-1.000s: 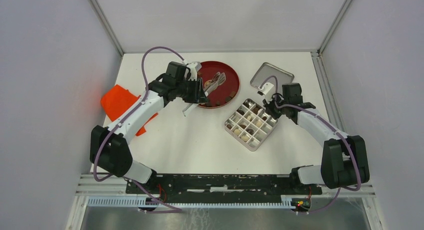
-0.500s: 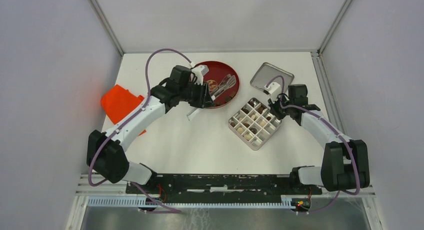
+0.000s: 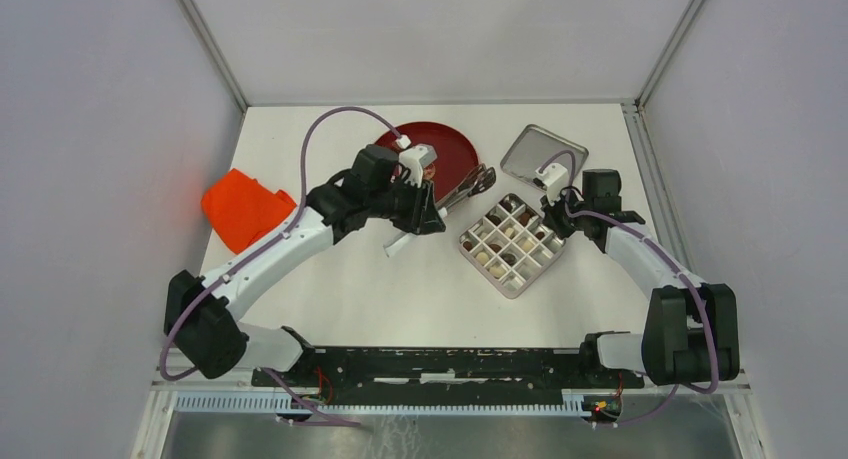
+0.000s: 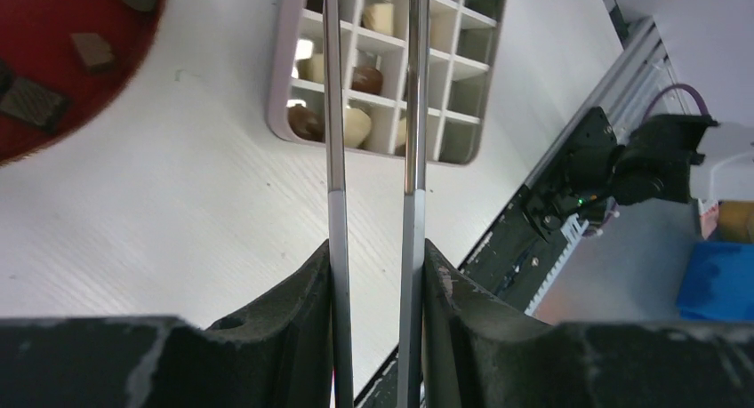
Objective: Pack the chocolate
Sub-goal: Pick up the fake chocolate from the plate.
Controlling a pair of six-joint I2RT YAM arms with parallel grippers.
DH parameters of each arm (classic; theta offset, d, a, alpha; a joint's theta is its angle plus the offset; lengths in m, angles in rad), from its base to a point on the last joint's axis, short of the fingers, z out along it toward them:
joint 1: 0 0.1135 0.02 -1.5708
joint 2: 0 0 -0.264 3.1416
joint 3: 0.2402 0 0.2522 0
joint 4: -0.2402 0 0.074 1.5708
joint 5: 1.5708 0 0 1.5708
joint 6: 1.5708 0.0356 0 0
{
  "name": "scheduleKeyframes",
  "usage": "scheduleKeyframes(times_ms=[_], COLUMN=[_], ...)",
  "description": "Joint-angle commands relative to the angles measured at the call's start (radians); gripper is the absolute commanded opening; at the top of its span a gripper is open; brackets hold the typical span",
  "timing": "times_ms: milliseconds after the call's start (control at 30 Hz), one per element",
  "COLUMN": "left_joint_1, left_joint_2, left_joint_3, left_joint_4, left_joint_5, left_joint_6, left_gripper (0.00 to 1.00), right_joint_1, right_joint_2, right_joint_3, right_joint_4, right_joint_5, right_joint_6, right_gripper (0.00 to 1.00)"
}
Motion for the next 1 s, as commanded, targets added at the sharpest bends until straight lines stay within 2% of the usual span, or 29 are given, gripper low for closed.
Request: scheduleKeyframes(times_ms=[0, 267, 433, 667, 967], left_joint_1=[-0.075, -0.203, -0.264, -0.376, -0.436], left_joint_2=[-0.116, -0.261, -0.299, -0.250, -0.169], left_joint_3=[-0.047, -0.196, -0.248, -0.285, -0.292], left_joint_4=[0.045, 0.056, 0.065, 0.087, 0.148], left_joint_5=[-0.007, -0.058, -0.084, -0.177, -0.233], left_joint_6=[-0.056, -0.127, -0.163, -0.153, -0.155], left_gripper=[0.02, 0.02, 0.02, 0.02, 0.02], right_joint_1=[-0.008, -0.014, -0.023, -0.035, -0.039], right_joint_2=[-0.038, -0.067, -0.099, -0.096, -0.091], right_joint_3=[0.004, 0.006, -0.001, -0.002, -0.006], right_joint_4=[0.067, 0.080, 0.099, 0.096, 0.092], right_joint_5=[-0.040, -0.056, -0.059, -0.076, -0.085], right_joint_6=[0.023, 0.043, 0.059, 0.057, 0.050], right_gripper=[0.00, 0.00, 0.00, 0.00, 0.00])
